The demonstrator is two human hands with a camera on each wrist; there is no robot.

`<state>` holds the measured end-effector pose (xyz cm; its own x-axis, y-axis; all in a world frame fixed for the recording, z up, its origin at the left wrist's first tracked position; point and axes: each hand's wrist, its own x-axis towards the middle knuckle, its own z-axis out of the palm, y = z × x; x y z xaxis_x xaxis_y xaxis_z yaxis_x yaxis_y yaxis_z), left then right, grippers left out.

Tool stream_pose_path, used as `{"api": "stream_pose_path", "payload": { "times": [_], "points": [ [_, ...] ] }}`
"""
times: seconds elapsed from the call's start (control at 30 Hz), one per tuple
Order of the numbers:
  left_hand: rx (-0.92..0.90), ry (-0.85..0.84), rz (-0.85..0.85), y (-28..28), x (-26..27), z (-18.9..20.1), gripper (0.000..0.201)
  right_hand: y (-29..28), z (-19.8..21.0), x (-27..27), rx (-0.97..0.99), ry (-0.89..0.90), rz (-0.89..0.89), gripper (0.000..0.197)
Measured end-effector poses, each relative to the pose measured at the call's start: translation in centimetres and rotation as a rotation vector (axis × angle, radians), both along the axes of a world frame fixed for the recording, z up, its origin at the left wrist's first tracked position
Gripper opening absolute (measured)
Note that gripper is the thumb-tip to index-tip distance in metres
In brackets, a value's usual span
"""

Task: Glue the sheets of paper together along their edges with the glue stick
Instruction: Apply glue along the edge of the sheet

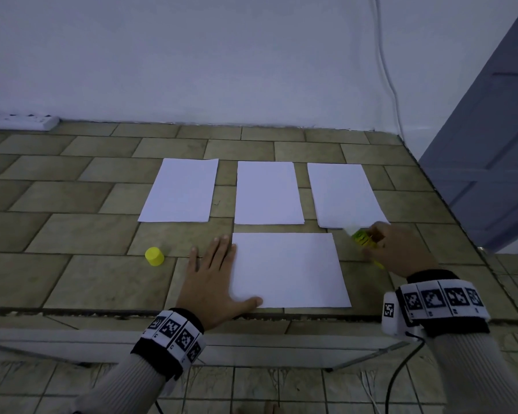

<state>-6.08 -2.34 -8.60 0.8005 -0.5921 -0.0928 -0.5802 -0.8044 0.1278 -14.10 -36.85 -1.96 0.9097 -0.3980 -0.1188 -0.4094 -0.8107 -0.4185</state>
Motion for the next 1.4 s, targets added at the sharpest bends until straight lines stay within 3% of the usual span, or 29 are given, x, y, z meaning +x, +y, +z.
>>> {"api": "stream_pose_path", "payload": {
  "times": [0.1,0.17,0.5,0.6,0.63,0.77,0.87,0.97,1.03,1.1,1.23,1.4],
  "points": [
    [-0.007,-0.009,-0.008,0.0,0.0,-0.1,0.130,-0.7,0.2,-0.3,0.130,-0.231,-0.188,0.036],
    [-0.028,-0.021,-0.015,0.0,0.0,-0.3,0.127,-1.4,0.1,-0.2,0.167,-0.287,-0.297,0.045],
    [-0.001,-0.022,-0.024,0.0,0.0,-0.2,0.125,-2.6,-0.9,0.2,0.193,-0.226,-0.412,0.047],
    [0.008,-0.020,-0.022,0.0,0.1,-0.4,0.124,-2.2,-0.8,-0.4,0.157,-0.051,-0.439,0.030],
    [0.005,-0.020,-0.018,0.0,0.0,-0.3,0.123,-1.8,-0.9,-0.6,0.139,0.053,-0.427,0.035],
    [0.018,-0.009,-0.004,-0.1,0.0,-0.2,0.124,1.0,-1.0,0.0,0.126,0.270,-0.220,0.032],
    [-0.001,-0.008,-0.002,-0.1,0.1,-0.3,0.122,3.3,-0.4,2.0,0.075,0.124,-0.057,0.020],
    [-0.030,-0.015,-0.002,0.0,0.0,-0.6,0.119,4.2,0.1,4.5,0.057,-0.153,-0.068,0.006],
    [-0.025,-0.009,0.002,0.0,0.0,-0.6,0.119,3.9,-0.1,6.3,0.017,-0.218,-0.092,0.015],
    [-0.014,-0.011,0.003,0.0,0.0,-0.5,0.119,3.5,-0.5,8.0,-0.050,-0.133,-0.113,0.035],
    [-0.033,-0.010,0.006,0.0,0.0,-0.4,0.118,2.6,-1.7,9.8,-0.132,0.254,-0.163,0.065],
    [-0.029,-0.005,0.010,0.0,0.1,-0.4,0.118,2.2,-2.3,9.9,-0.210,0.264,-0.138,0.059]
  ]
}}
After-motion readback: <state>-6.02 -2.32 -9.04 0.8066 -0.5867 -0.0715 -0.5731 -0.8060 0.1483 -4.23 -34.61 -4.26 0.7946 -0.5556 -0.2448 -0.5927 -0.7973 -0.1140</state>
